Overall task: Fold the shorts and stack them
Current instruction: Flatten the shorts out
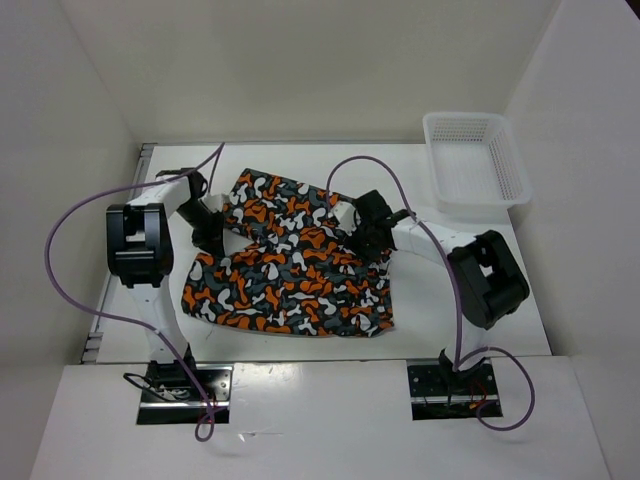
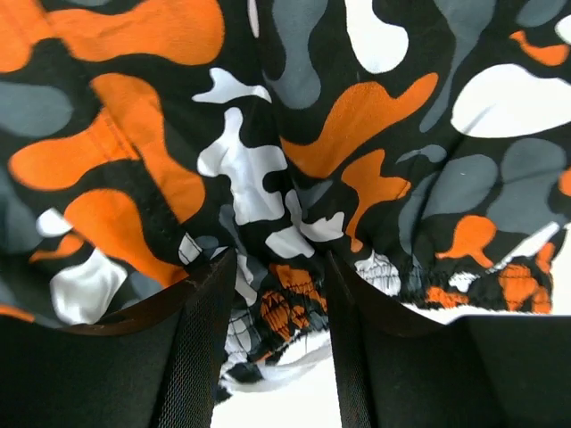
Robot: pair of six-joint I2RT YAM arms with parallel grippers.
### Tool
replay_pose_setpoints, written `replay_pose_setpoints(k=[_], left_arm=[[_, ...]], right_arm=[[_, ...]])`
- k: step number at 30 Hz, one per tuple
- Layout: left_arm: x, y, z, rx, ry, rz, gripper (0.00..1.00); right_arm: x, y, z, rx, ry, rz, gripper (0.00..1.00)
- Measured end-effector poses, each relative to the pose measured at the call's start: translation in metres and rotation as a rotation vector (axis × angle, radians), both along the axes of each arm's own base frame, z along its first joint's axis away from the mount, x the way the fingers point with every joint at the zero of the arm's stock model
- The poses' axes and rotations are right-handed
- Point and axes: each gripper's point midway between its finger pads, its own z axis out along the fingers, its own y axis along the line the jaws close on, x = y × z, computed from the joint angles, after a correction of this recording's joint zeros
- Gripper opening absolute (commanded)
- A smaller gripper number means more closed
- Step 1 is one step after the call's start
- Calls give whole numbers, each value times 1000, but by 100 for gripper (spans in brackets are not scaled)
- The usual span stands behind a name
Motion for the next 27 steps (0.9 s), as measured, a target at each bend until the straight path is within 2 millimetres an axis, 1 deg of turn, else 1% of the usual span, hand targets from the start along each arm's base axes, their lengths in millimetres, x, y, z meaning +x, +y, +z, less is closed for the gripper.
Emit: replay_pose_setpoints(k=[2, 6, 8, 9, 10, 12, 13, 15, 16, 17, 18, 19, 20, 21, 22, 23, 24, 25, 27], left_arm=[[-6, -6, 1, -24, 27, -7, 0], [-11, -6, 4, -60, 60, 13, 0], [-5, -2, 13, -70, 50, 29, 0], [5, 1, 20, -73, 19, 38, 0], [19, 6, 31, -74, -31, 50, 0], [48, 17, 53, -72, -152, 68, 0], [64, 22, 68, -67, -234, 72, 0], [82, 31, 99, -52, -369, 81, 0], [87, 33, 115, -43, -429, 81, 0], [89, 33, 127, -38, -470, 78, 2], [89, 31, 137, -34, -500, 71, 21], [88, 26, 143, -33, -516, 58, 33], [85, 21, 143, -36, -512, 45, 42], [81, 14, 139, -44, -491, 33, 49], [76, 9, 127, -51, -456, 22, 52], [68, 3, 112, -60, -405, 14, 54], [56, -3, 93, -69, -332, 9, 57], [45, -6, 75, -76, -266, 7, 60], [19, -10, 42, -89, -123, 10, 61]], right_arm=[[2, -1, -7, -11, 8, -12, 47], [11, -5, -19, -46, -9, -49, 39], [21, -9, -19, -63, -40, -75, 39], [27, -10, -17, -73, -60, -87, 39], [35, -11, -15, -79, -85, -103, 39], [54, -13, -9, -88, -133, -134, 39], [63, -14, -6, -93, -156, -150, 38], [79, -14, 3, -93, -201, -175, 38], [87, -13, 10, -87, -225, -187, 38], [94, -11, 16, -82, -246, -196, 38], [99, -10, 22, -76, -264, -200, 39], [104, -8, 29, -66, -281, -203, 40], [108, -6, 34, -57, -293, -205, 41], [111, -4, 37, -51, -302, -205, 45], [112, -3, 39, -48, -307, -203, 47], [112, -3, 39, -48, -306, -201, 49], [111, -3, 39, -50, -303, -196, 53], [109, -3, 39, -51, -297, -191, 53], [106, -4, 42, -51, -291, -180, 56]])
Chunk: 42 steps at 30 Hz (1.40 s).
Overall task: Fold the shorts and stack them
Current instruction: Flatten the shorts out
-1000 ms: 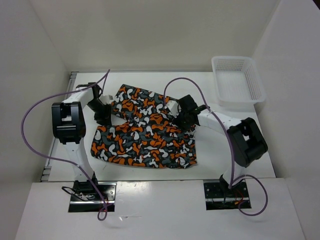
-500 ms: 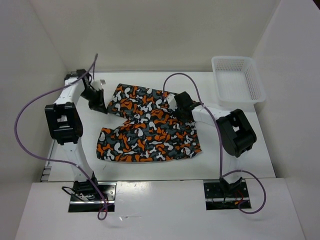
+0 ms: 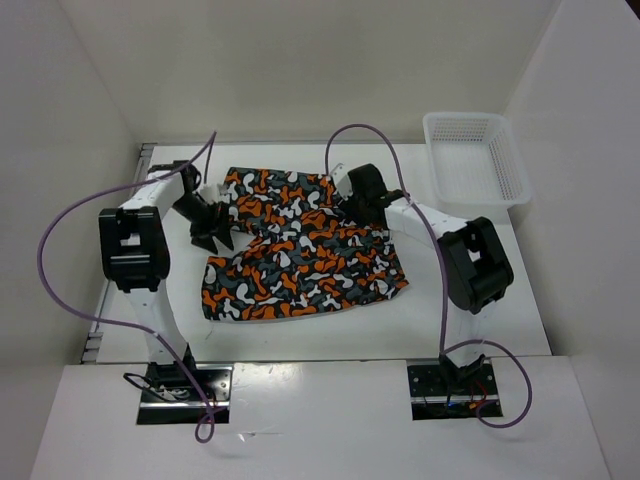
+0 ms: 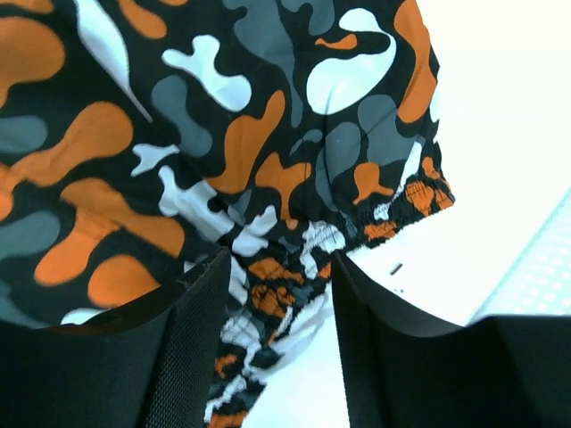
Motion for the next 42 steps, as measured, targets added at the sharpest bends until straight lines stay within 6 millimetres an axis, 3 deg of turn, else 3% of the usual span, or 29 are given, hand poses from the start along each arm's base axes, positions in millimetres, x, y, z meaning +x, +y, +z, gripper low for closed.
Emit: replay_pose_setpoints(k=[3, 7, 9, 10, 14, 16, 20, 25, 29, 32, 34, 36, 42], left_arm=[[-28, -5, -25, 1, 134, -12, 61], [-48, -13, -34, 19, 195, -48, 58], [-55, -18, -37, 21, 218, -63, 49], [-59, -21, -36, 19, 233, -71, 35], [-69, -31, -37, -6, 276, -92, 6], [-71, -33, -38, -16, 288, -92, 2], [-66, -29, -36, -25, 266, -75, 0], [-20, -10, -7, 35, 46, -44, 0], [0, -2, 22, 88, -102, -36, 0], [0, 0, 26, 102, -115, -34, 0], [-4, 0, 21, 106, -89, -36, 32], [-15, -1, 15, 98, -22, -41, 56], [-52, -2, -15, 80, 177, -46, 67]], right_arm=[[-8, -2, 8, -2, 2, 25, 56], [-23, -7, 11, -17, 10, 53, 57], [-30, -9, 8, -31, 21, 66, 57], [-34, -10, 7, -38, 26, 73, 57], [-46, -8, -1, -59, 63, 107, 57], [-50, -4, -3, -68, 76, 133, 57], [-66, 12, -6, -80, 104, 221, 57], [-89, 41, -12, -55, 148, 332, 56], [-99, 42, -20, -58, 175, 354, 56], [-100, 41, -21, -61, 180, 352, 56], [-100, 41, -21, -63, 178, 351, 56], [-99, 40, -21, -69, 176, 352, 57], [-99, 38, -22, -83, 172, 358, 58]])
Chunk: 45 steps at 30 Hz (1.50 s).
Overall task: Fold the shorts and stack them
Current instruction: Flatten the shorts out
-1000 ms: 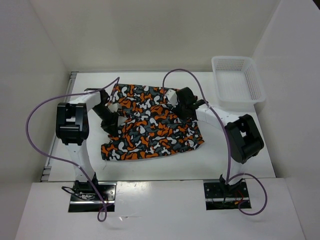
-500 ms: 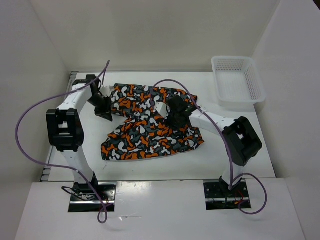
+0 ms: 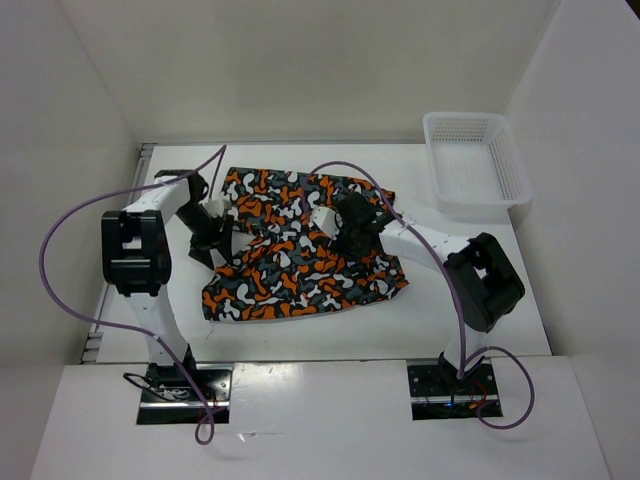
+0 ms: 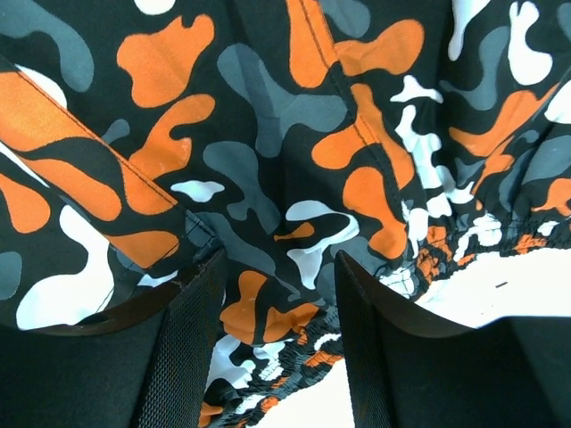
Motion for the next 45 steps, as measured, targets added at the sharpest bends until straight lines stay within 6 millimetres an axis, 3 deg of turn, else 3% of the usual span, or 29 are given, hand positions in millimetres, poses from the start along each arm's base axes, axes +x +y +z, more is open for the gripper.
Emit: replay_pose_setpoints(k=[4, 6, 8, 9, 10, 13, 24, 27, 31, 35, 37, 39, 40, 45], left_arm=[[-15, -5, -2, -41, 80, 11, 67], [-22, -10, -6, -72, 127, 18, 61], [-31, -13, -11, -91, 184, 27, 46], [-36, -15, -13, -100, 211, 30, 25], [-39, -17, -15, -108, 230, 34, 16], [-40, -19, -16, -122, 240, 34, 1], [-12, -21, -14, -147, 87, 35, 0], [13, -7, 7, -109, -82, 46, 0], [60, 21, 63, -42, -384, 80, 0], [83, 33, 96, 1, -545, 89, 0], [89, 35, 94, 11, -551, 88, 4], [95, 36, 79, 10, -521, 87, 20], [98, 37, 70, 10, -501, 86, 35], [103, 39, 19, -8, -372, 98, 55]], right_arm=[[-5, -4, -6, -14, 14, 6, 59], [-7, -6, -9, -21, 20, 10, 59], [-9, -7, -11, -28, 24, 15, 59], [-10, -8, -11, -28, 24, 16, 59], [-11, -8, -10, -29, 23, 18, 59], [-13, -10, -11, -30, 24, 19, 59], [-32, -26, -35, -75, 66, 26, 56], [-32, -30, -37, -91, 49, 40, 56], [-30, -33, -37, -105, 22, 51, 56], [-24, -32, -34, -108, -5, 47, 55], [-21, -30, -30, -99, -14, 33, 57], [-14, -26, -20, -76, -28, 4, 66], [-8, -21, -12, -59, -39, -8, 68], [33, 12, 68, 112, -160, -90, 70]])
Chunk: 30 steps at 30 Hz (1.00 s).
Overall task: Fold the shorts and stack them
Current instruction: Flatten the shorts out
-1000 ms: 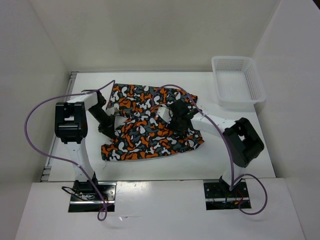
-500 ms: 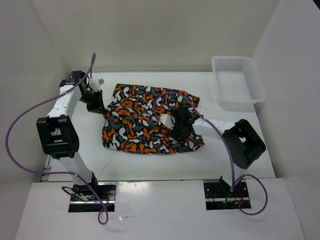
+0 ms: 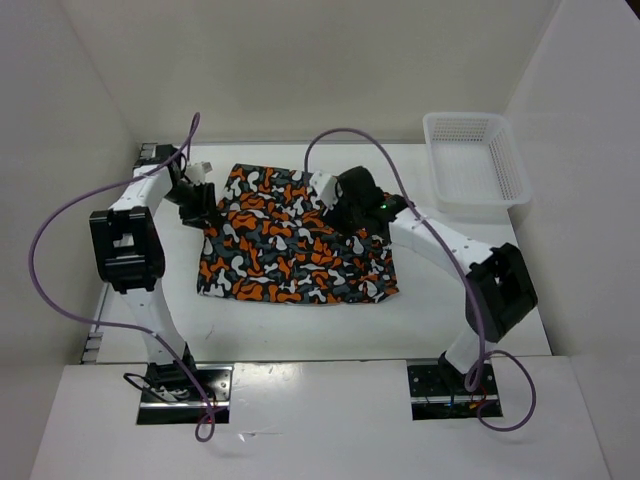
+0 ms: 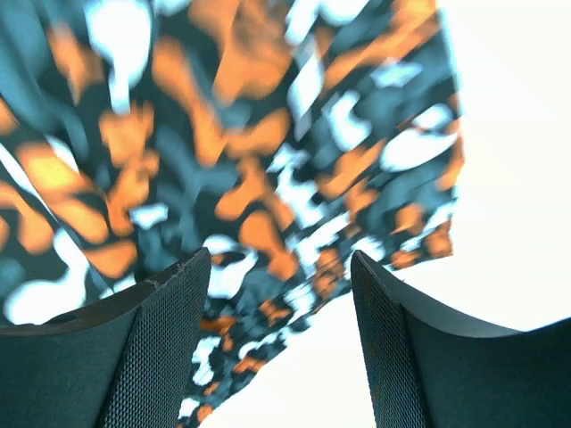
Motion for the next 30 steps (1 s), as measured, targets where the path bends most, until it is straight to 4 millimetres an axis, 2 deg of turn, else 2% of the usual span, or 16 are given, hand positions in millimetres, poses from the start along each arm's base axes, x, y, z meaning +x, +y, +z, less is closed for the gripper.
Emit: replay_pose_setpoints(k=[3, 6, 8, 11, 14, 16, 18, 20, 24, 27, 29, 30], left_arm=[[0, 3, -1, -6, 8, 9, 67], [0, 17, 20, 0, -44, 43, 75], [-7, 27, 38, 19, -89, 70, 75], [-38, 36, 53, 45, -90, 110, 76], [-76, 28, 32, 41, 13, 108, 76], [-101, 22, 5, 29, 119, 105, 76], [-129, 15, -17, 13, 234, 98, 76], [-149, 10, -27, 1, 320, 94, 76], [-153, 9, -35, 21, 357, 78, 76], [-157, 4, -49, 39, 413, 46, 76], [-161, 0, -60, 48, 450, 22, 73], [-165, -3, -62, 49, 475, 15, 65]], right_arm=[[5, 3, 47, 105, -51, -18, 70], [-8, -23, 65, 141, -38, -51, 71], [-22, -44, 53, 127, 9, -77, 71], [-52, -73, 5, 54, 141, -113, 71], [-94, -100, -47, -46, 304, -132, 72], [-112, -111, -64, -94, 364, -130, 74], [-119, -119, -72, -129, 382, -120, 75], [-117, -122, -72, -153, 369, -103, 76], [-113, -124, -67, -174, 336, -74, 79], [-114, -121, -64, -184, 320, -42, 80], [-119, -115, -66, -193, 320, -5, 80], [-122, -112, -68, -199, 322, 16, 80]])
